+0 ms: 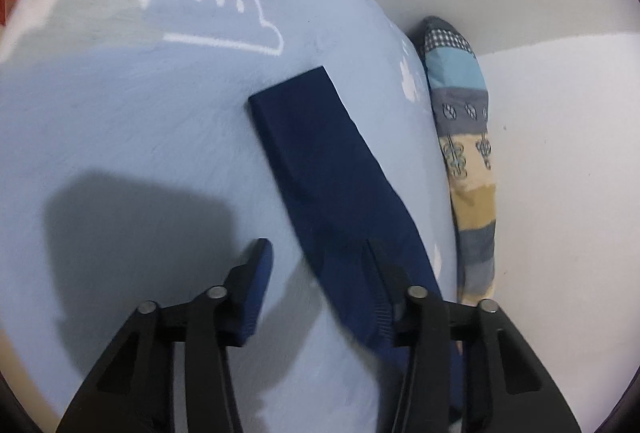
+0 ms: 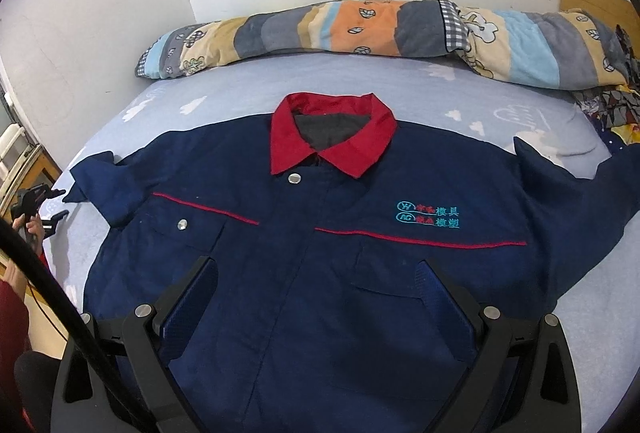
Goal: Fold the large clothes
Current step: 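Grasp the navy jacket's sleeve cuff with the left gripper and lift, then carry the held sleeve across the jacket front and release it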
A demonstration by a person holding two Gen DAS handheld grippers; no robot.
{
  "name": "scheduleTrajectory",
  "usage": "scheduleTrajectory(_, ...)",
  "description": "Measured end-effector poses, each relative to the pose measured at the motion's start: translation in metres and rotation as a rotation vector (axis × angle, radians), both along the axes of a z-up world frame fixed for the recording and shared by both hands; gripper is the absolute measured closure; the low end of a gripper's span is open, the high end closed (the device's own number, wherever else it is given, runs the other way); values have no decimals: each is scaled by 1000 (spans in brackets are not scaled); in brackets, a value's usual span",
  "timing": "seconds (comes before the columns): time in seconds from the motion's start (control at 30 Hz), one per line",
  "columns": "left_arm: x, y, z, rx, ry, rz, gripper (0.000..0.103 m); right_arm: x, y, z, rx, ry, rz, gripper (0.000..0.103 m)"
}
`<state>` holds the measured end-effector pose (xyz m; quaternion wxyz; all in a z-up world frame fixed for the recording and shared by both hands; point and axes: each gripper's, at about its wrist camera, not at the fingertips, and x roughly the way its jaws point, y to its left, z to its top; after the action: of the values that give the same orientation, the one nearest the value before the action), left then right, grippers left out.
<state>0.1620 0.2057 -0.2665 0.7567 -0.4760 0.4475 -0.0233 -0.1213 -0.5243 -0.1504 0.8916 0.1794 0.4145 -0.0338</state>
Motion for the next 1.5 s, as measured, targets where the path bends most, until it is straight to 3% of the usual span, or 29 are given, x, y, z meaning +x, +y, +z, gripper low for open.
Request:
scheduleTrajectory(0.1,17,4,-18,-34,-4,57,66,1,-3,-2,6,8,-13,2)
scheduleTrajectory(0.17,29,5,-28,-36,-11,80,85,1,-5,-3,6,14,-19,2)
scheduleTrajectory(0.4,71,1,-25,-62,-112,121,94,5,-2,-7,-16,29,-12,2)
scheduleTrajectory(0.5,79,-6,5,-34,-169,77,95,6,-2,-8,-15,35,-13,2)
scheduleTrajectory(0.73,73,-63,136,37,-398,-96,95,-2,-5,4,-13,-9,-33,2)
scheduleTrajectory(0.93,42,-158,257,66,-572,-297,95,-15,-19,18,-26,-58,-82,2)
scheduleTrajectory(1.1,-3,-264,319,73,-663,-497,95,-28,-43,26,10,-94,-157,2)
scheduleTrajectory(1.3,-72,-385,319,64,-660,-728,95,-46,-73,37,32,-136,-267,2)
scheduleTrajectory(1.4,-106,-452,306,60,-645,-845,95,-59,-87,42,39,-157,-327,2)
scheduleTrajectory(1.5,-144,-516,275,76,-620,-960,95,-71,-101,46,47,-175,-388,2)
